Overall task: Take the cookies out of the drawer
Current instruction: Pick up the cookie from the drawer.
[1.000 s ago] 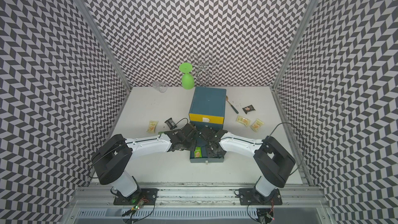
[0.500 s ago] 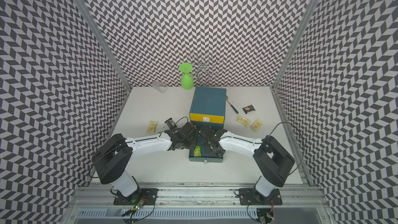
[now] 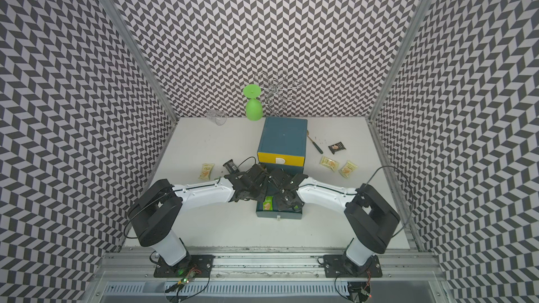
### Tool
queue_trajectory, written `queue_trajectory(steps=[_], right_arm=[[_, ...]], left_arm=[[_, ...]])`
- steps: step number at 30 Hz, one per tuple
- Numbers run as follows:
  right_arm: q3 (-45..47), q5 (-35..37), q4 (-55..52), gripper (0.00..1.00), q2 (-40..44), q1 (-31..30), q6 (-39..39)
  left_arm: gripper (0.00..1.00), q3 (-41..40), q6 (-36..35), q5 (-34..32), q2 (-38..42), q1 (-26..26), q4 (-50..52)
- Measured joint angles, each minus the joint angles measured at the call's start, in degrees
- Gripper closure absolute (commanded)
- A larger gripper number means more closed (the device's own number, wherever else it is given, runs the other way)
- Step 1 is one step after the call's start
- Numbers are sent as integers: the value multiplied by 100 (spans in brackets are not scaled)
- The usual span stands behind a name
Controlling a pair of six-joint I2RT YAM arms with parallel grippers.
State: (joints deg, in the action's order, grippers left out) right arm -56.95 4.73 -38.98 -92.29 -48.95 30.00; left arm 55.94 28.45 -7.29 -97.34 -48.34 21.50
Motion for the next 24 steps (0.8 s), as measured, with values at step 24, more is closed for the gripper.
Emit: queue_trajectory(steps=[24], right_arm=[[-269, 671, -227, 37, -472, 76, 107]], left_arm=[[79, 24, -94, 0, -50, 90, -46]])
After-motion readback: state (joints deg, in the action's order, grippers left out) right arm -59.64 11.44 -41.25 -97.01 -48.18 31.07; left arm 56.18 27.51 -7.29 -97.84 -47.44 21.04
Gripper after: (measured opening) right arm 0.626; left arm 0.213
